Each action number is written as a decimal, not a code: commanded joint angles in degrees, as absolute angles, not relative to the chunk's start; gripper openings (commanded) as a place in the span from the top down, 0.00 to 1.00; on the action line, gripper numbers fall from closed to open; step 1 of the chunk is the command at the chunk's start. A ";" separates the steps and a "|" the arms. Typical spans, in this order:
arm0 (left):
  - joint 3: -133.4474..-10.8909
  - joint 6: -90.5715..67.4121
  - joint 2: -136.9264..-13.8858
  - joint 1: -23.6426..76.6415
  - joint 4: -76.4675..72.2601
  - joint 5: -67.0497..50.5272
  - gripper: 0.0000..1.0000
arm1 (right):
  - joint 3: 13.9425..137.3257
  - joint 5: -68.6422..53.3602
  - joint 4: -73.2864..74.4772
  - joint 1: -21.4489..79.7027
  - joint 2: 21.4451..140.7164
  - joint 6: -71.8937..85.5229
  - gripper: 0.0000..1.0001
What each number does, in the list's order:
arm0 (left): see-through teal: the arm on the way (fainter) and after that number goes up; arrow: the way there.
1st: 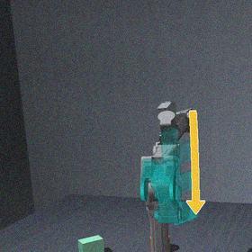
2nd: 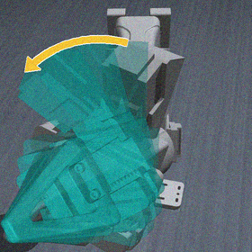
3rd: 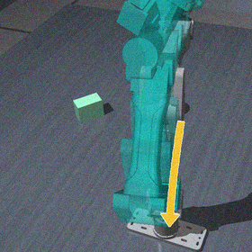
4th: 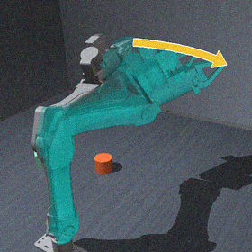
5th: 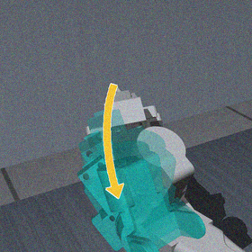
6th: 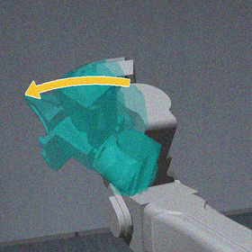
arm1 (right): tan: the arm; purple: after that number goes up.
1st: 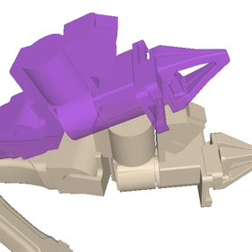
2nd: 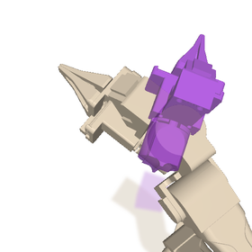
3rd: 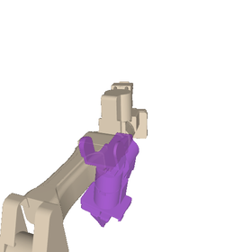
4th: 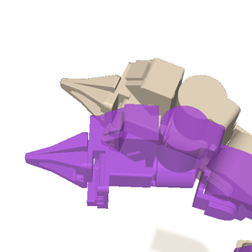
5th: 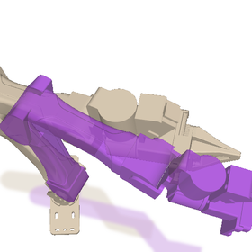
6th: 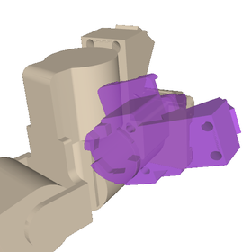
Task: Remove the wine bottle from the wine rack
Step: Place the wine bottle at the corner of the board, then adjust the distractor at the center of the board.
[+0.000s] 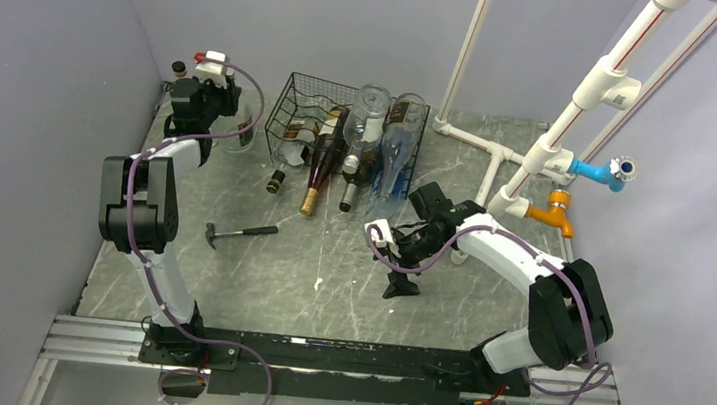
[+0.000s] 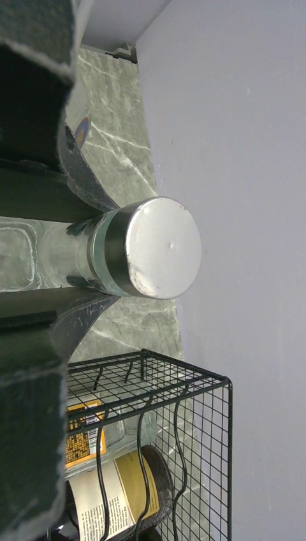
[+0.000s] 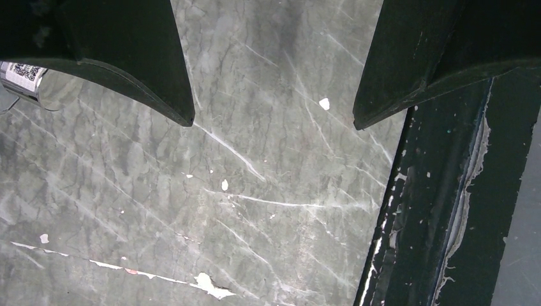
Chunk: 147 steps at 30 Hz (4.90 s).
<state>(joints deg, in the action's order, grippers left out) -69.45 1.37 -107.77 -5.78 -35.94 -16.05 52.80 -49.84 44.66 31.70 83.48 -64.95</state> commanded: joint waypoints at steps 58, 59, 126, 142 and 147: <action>-38.75 -36.39 -42.49 -7.74 2.26 -34.99 0.00 | 47.44 -55.43 53.14 20.02 60.28 -66.59 0.01; -38.49 -37.22 -42.87 -7.15 1.80 -34.50 0.01 | 46.89 -54.85 53.26 19.51 59.87 -66.62 0.01; -78.62 -22.26 -89.85 27.15 10.19 -10.46 0.00 | 50.33 -46.48 49.12 18.54 66.68 -55.46 0.00; -90.17 -22.68 -100.67 32.47 18.18 1.53 0.03 | 47.92 -45.90 46.86 18.46 66.14 -55.02 0.00; -93.33 -22.93 -104.06 34.50 20.97 7.26 0.09 | 47.56 -45.86 46.68 18.46 65.81 -55.09 0.00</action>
<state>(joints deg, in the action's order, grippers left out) -90.28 -23.18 -102.52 33.21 18.72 1.28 48.03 -45.45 48.31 18.31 66.70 -55.27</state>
